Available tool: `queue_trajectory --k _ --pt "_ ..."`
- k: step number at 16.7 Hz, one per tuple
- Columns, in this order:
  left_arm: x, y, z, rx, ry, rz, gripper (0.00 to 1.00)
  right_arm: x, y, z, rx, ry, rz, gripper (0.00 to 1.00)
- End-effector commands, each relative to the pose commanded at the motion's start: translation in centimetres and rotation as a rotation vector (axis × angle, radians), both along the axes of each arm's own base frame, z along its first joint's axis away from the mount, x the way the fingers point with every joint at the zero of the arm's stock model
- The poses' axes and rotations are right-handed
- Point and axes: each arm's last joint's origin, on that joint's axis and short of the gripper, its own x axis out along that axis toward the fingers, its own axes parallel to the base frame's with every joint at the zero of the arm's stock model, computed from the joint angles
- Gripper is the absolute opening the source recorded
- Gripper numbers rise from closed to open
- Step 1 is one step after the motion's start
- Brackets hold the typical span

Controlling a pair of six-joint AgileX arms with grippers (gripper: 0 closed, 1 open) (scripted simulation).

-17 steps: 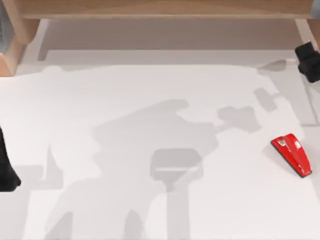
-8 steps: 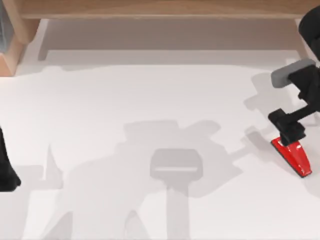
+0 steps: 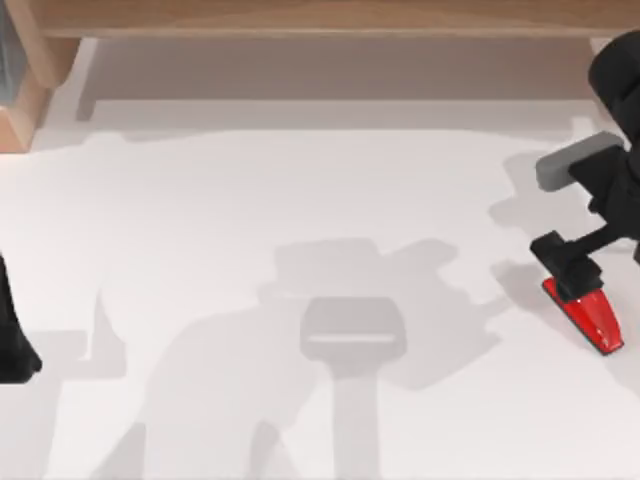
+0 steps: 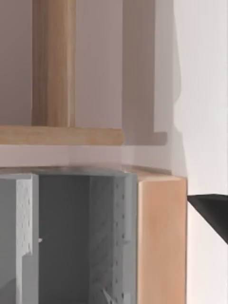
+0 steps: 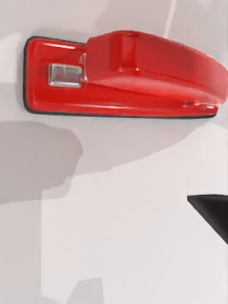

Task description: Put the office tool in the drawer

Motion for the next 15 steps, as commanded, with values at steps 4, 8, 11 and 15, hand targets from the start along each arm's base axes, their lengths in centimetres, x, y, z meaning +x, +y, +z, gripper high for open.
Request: queue_trajectory --k 4,8,11,15 --pt "0.0 0.0 0.0 0.0 0.0 0.0 1.0 0.0 0.1 -3.8 0.002 -0.007 0.0 1.0" --pt "0.0 0.0 0.0 0.0 0.0 0.0 1.0 -0.1 0.0 -5.0 0.0 -0.001 0.0 1.0" --pt "0.0 0.0 0.0 0.0 0.0 0.0 1.0 -0.1 0.0 -5.0 0.0 -0.001 0.0 0.92" --pt "0.0 0.0 0.0 0.0 0.0 0.0 1.0 -0.1 0.0 -5.0 0.0 -0.001 0.0 0.62"
